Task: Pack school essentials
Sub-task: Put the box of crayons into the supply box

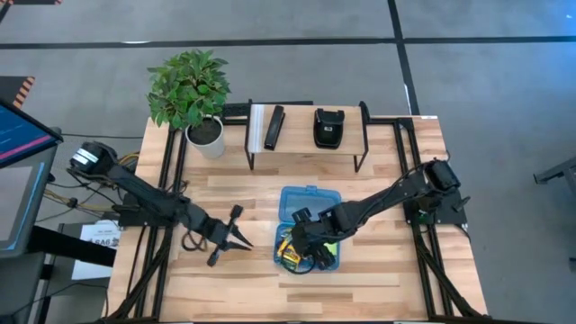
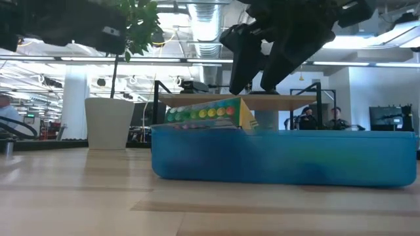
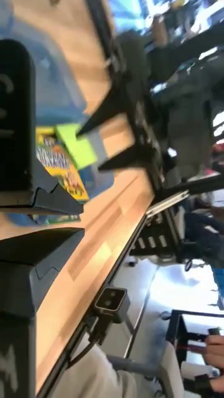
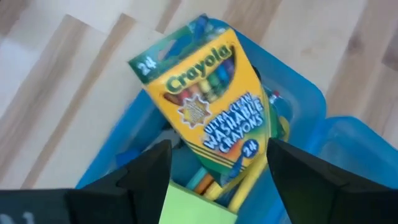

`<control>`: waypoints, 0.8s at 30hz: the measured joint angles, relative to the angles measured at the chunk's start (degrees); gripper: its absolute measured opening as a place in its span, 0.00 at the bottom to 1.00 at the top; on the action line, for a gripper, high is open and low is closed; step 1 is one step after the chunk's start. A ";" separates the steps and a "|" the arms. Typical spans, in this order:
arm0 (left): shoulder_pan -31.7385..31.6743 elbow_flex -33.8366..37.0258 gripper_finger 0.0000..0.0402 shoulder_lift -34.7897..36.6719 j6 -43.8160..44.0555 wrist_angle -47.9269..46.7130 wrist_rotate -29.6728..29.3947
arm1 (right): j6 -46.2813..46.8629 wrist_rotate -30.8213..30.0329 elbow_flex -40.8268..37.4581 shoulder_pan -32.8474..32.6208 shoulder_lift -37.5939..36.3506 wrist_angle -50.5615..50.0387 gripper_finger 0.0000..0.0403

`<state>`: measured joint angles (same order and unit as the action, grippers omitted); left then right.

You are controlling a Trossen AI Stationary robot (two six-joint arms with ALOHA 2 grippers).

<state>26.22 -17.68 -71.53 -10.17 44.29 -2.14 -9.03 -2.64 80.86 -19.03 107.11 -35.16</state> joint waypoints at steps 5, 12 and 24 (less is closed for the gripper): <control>2.10 -8.22 0.08 -12.56 0.80 -0.09 0.18 | 2.96 -2.77 0.00 0.91 0.00 -2.52 0.71; 2.66 -17.65 0.08 -23.97 0.90 -2.15 -1.59 | 4.96 -3.06 -0.02 -0.68 0.02 -3.71 0.71; 1.20 -20.10 0.08 -26.86 8.80 -12.03 -10.86 | 13.70 -2.65 -3.46 0.80 0.09 -5.26 0.66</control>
<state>27.42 -37.78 -98.39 -1.38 32.26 -13.01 4.67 -5.29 77.40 -18.23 107.20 -40.43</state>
